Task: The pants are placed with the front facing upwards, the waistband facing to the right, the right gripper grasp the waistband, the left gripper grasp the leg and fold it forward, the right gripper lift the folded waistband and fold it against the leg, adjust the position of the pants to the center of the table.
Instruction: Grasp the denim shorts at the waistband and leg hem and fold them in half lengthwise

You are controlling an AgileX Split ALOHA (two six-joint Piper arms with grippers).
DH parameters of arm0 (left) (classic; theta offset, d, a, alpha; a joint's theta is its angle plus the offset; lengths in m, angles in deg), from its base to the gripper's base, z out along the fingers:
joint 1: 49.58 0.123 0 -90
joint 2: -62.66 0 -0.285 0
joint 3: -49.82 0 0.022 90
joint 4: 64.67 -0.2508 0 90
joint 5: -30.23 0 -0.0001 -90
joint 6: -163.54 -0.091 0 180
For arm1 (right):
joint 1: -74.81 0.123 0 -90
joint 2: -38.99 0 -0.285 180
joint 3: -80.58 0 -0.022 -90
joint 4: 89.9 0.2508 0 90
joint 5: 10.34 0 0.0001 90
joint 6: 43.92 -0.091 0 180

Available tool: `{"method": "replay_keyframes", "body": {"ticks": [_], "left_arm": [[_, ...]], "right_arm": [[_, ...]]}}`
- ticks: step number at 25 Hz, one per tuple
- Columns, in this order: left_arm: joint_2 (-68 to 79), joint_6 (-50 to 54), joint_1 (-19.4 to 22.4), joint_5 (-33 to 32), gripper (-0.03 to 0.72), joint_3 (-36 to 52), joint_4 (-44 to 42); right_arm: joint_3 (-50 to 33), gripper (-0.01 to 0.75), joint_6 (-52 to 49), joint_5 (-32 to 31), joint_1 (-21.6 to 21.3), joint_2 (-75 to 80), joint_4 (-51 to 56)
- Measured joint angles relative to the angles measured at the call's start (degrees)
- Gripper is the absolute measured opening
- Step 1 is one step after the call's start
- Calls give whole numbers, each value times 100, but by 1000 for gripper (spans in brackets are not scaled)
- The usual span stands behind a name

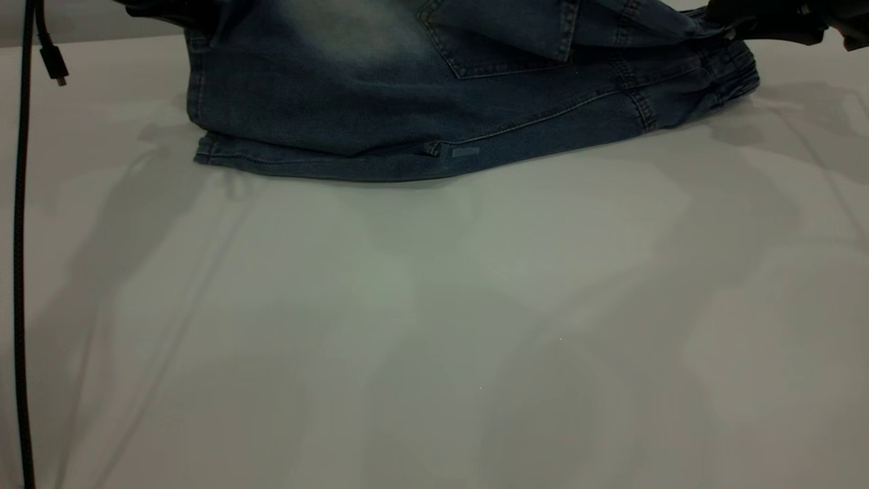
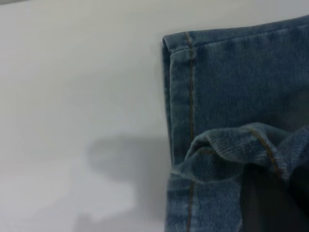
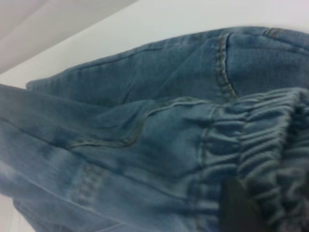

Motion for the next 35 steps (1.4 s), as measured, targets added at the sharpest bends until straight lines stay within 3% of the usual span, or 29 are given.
{"method": "replay_keyframes", "body": {"ticks": [5,8,23,27,32,35], "left_arm": [[0,-163,0,-43,40,-31,-13],[0,-182,0,-98,40,-31,-13],[0,-203,0,-117,57,-31,-7],[0,-203,0,-90,167,-31,-2],[0,-203,0,-81,409,-34,-2],[0,-203,0,78,505,-34,-2]], "right_arm": [[0,435,0,119,-16,0,335],[0,519,0,239,-29,0,378],[0,550,-4,176,-29,0,398],[0,550,-7,135,-29,0,390],[0,550,-7,135,-29,0,390],[0,550,-71,82,-29,0,390]]}}
